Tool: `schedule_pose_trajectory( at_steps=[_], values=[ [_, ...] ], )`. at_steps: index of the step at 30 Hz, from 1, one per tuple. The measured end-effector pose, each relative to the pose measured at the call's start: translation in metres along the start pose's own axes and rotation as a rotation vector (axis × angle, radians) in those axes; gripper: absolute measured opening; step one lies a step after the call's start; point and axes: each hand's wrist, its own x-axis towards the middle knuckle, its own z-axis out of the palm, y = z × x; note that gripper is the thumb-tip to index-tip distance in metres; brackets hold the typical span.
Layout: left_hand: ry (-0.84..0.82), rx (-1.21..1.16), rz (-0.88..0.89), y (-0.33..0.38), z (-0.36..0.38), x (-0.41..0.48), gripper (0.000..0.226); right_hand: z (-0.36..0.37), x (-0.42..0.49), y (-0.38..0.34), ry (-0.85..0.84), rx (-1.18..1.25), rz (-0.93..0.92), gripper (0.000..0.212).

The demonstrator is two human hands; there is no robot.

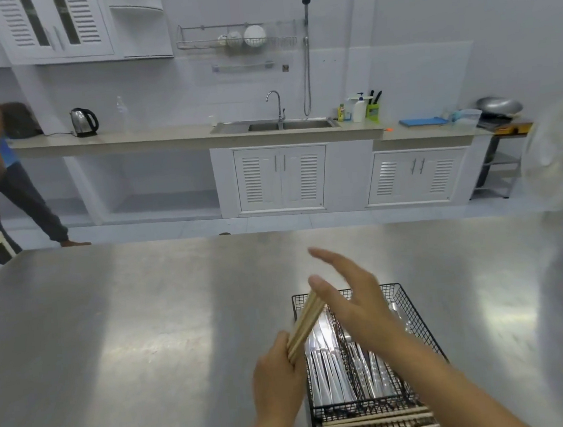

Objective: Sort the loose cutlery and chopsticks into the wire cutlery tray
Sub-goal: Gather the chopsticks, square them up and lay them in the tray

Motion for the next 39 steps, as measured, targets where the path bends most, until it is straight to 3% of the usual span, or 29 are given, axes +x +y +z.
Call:
schedule_pose_trajectory(
  at_steps=[2,4,7,11,20,27,33,39],
  values=[
    [-0.103,0.205,0.149,0.03,-0.006,0.009,0.007,-0.028,-0.007,-0.001,-0.17,-0.405,-0.129,0.068],
    [-0.24,0.407,0.214,0.052,-0.009,0.008,0.015,-0.044,-0.017,0.001,-0.464,-0.825,-0.203,0.081],
    [-0.351,0.57,0.299,0.089,0.005,-0.001,0.025,-0.048,-0.033,0.019,-0.704,-1.063,-0.106,0.078],
    [-0.489,0.652,0.331,0.104,0.026,-0.015,0.025,-0.057,-0.048,0.043,-0.654,-0.965,0.038,0.043],
    [-0.772,0.585,0.341,0.075,0.049,-0.035,0.02,-0.05,-0.109,0.114,-0.573,-0.92,0.067,0.034],
    [-0.666,0.489,0.446,0.033,0.072,-0.062,0.034,-0.036,-0.14,0.153,-0.558,-0.846,-0.007,0.032],
    [-0.594,0.494,0.442,0.013,0.077,-0.068,0.04,-0.036,-0.139,0.162,-0.636,-0.741,-0.082,0.071],
    [-0.478,0.397,0.477,0.007,0.074,-0.072,0.051,-0.042,-0.144,0.171,-0.655,-0.685,-0.048,0.062]
  ],
)
